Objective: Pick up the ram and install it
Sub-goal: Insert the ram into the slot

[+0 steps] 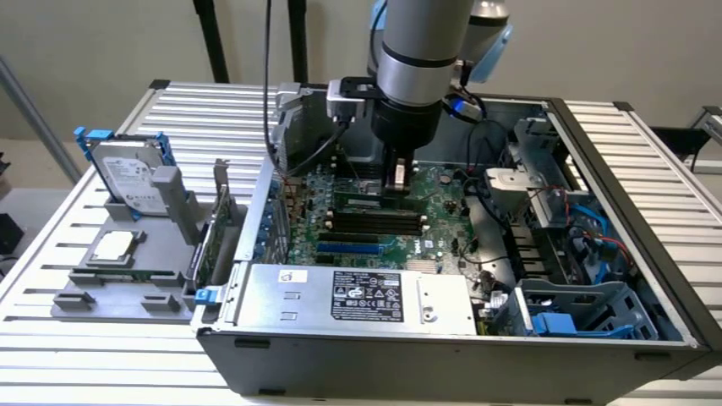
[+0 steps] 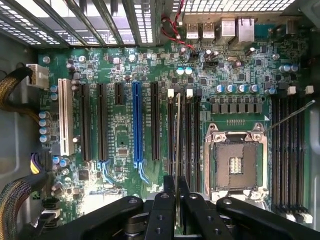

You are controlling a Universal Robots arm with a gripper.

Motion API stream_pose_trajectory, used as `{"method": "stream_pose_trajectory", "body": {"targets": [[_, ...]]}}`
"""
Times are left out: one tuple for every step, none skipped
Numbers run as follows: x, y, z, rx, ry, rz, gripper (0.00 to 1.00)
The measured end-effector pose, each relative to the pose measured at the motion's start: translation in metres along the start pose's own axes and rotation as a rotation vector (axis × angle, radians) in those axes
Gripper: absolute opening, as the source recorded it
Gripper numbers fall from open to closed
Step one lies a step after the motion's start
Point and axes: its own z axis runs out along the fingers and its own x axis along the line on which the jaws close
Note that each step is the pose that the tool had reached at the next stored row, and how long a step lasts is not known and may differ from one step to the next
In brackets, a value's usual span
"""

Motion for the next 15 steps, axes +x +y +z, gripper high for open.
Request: {"method": "stream_pose_trajectory", "body": {"targets": [[0.000, 0.0000, 0.0018, 0.0000, 0.0002, 0.000, 0.14], [0.000, -0.0001, 0.0036, 0.0000, 0.0002, 0.000, 0.14], [0.000, -0.0001, 0.0054, 0.0003, 0.0002, 0.000, 0.14], [0.000, 0.0000, 0.0074, 0.0010, 0.0001, -0.001, 0.14], [0.000, 0.0003, 0.0092, 0.0023, 0.0000, -0.002, 0.14], [0.000, 0.0008, 0.0110, 0.0039, 0.0001, -0.005, 0.14], [0.000, 0.0014, 0.0127, 0.0056, 0.0002, -0.009, 0.14], [0.000, 0.0021, 0.0143, 0.0084, 0.0002, -0.013, 0.14], [0.000, 0.0028, 0.0157, 0.0117, 0.0002, -0.017, 0.14], [0.001, 0.0034, 0.0168, 0.0155, 0.0001, -0.022, 0.14], [0.000, 0.0038, 0.0180, 0.0192, 0.0001, -0.027, 0.14], [0.000, 0.0040, 0.0193, 0.0226, 0.0001, -0.033, 0.14], [0.000, 0.0043, 0.0209, 0.0253, 0.0000, -0.039, 0.14], [0.000, 0.0043, 0.0226, 0.0261, 0.0002, -0.044, 0.14], [-0.001, 0.0042, 0.0242, 0.0261, 0.0002, -0.048, 0.14]]}}
